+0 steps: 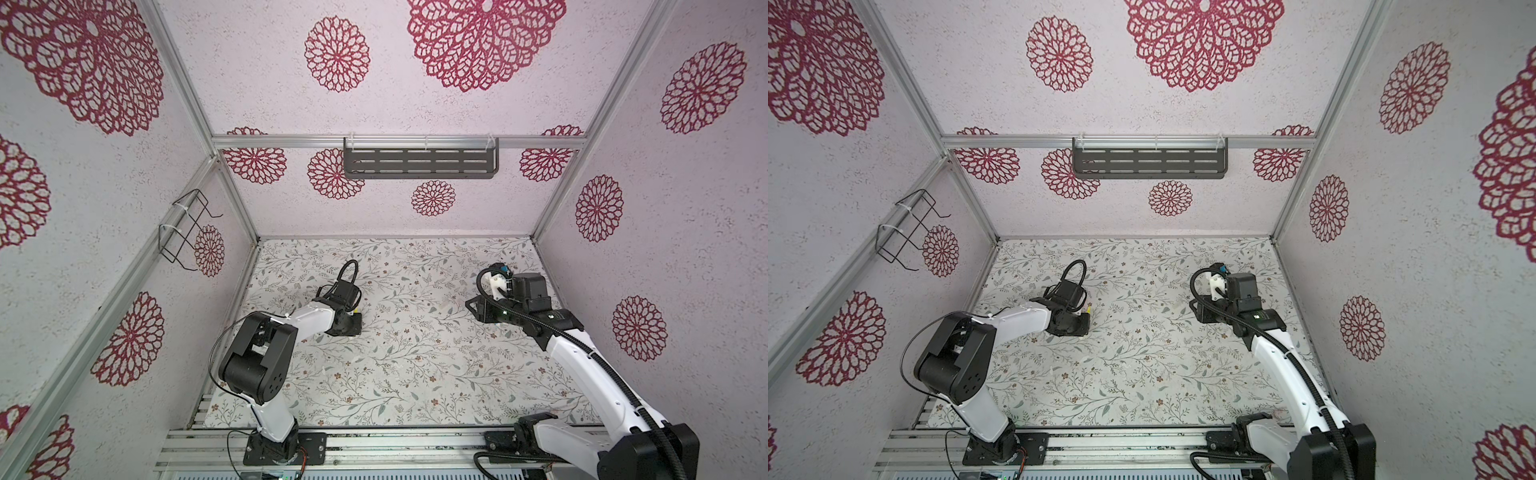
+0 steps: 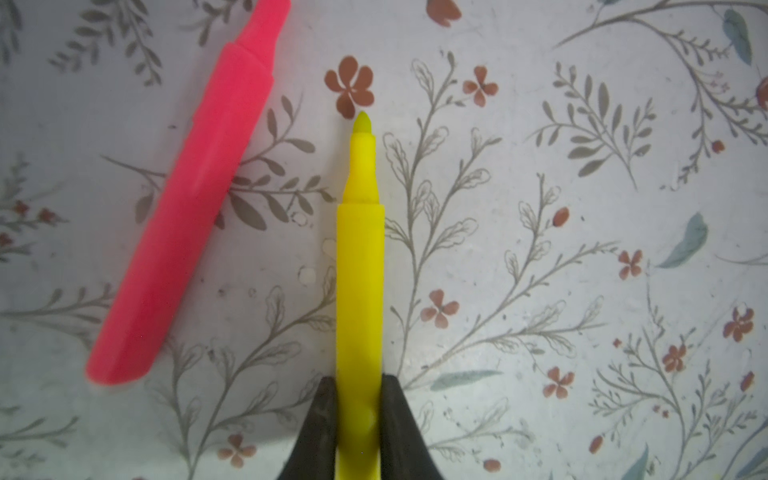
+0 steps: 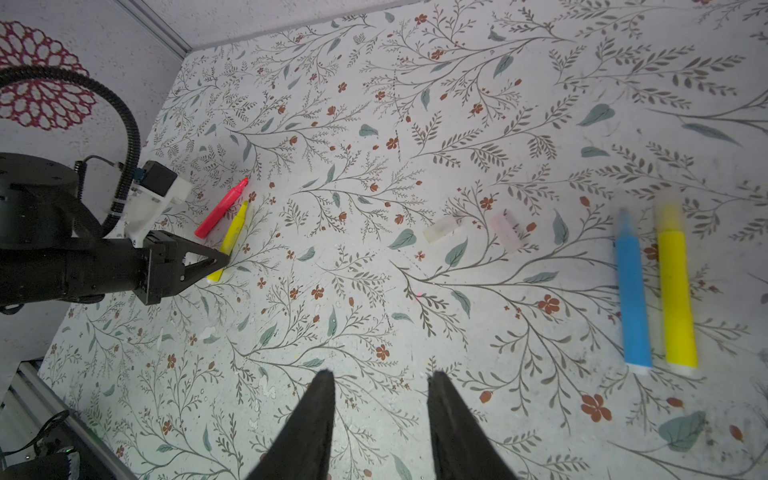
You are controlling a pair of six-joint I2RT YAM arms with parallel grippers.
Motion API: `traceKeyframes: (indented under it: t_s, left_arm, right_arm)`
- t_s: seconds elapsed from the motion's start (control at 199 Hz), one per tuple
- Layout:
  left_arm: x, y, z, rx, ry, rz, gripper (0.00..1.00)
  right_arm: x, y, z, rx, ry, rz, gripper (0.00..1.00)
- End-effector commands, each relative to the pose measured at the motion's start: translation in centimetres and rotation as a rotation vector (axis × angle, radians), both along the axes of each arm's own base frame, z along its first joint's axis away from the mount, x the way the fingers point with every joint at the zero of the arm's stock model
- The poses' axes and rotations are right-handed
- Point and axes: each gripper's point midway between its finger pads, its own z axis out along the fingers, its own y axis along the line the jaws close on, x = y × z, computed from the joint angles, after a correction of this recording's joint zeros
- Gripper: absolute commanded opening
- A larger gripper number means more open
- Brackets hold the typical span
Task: Insert the pens into the pen caps
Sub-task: 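Align the left gripper along the yellow highlighter and lower it, then close the left gripper on the yellow highlighter and lift it upright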
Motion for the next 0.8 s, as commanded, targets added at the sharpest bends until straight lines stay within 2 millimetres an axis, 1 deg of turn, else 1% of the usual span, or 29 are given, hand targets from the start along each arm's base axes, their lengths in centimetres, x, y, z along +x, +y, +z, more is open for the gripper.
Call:
traceKeyframes:
  t_s: [0.0, 0.151, 0.246, 0.301, 0.361, 0.457, 0.542, 0.622, 0.703, 0.798]
  left_arm:
    - [0.0, -1.6, 3.0, -0.090, -0.104, -0.040, 0.10]
    - [-0.1, -3.5, 7.2, -0.223, -0.262, -0.098, 0.11]
    - [-0.8, -4.9, 9.9, -0.306, -0.351, -0.161, 0.12]
    - [-1.3, -5.5, 11.2, -0.356, -0.404, -0.186, 0.12]
    - [-1.7, -6.0, 12.7, -0.410, -0.448, -0.202, 0.13]
    - [-2.3, -6.8, 14.4, -0.471, -0.492, -0.235, 0.13]
    - [-3.0, -7.6, 15.8, -0.508, -0.533, -0.265, 0.13]
    - [-3.6, -8.3, 17.2, -0.540, -0.578, -0.282, 0.13]
    - [-4.4, -9.1, 18.5, -0.577, -0.617, -0.309, 0.13]
    - [-5.1, -9.8, 19.6, -0.602, -0.650, -0.333, 0.13]
  right_arm:
    - [-0.3, 0.8, 1.8, 0.048, -0.038, 0.029, 0.41]
    - [-1.0, 2.7, 2.5, 0.147, -0.056, 0.118, 0.42]
    - [-1.0, 3.2, 2.9, 0.186, -0.076, 0.126, 0.43]
    - [-1.5, 4.2, 3.4, 0.233, -0.097, 0.167, 0.43]
    - [-2.2, 5.8, 4.0, 0.284, -0.116, 0.228, 0.43]
    - [-3.3, 8.0, 4.5, 0.314, -0.137, 0.311, 0.44]
    - [-3.8, 9.6, 5.0, 0.334, -0.153, 0.359, 0.46]
    - [-4.1, 11.0, 5.5, 0.358, -0.159, 0.398, 0.49]
    - [-4.2, 12.2, 5.9, 0.376, -0.164, 0.428, 0.49]
    - [-4.4, 13.5, 6.6, 0.401, -0.172, 0.463, 0.49]
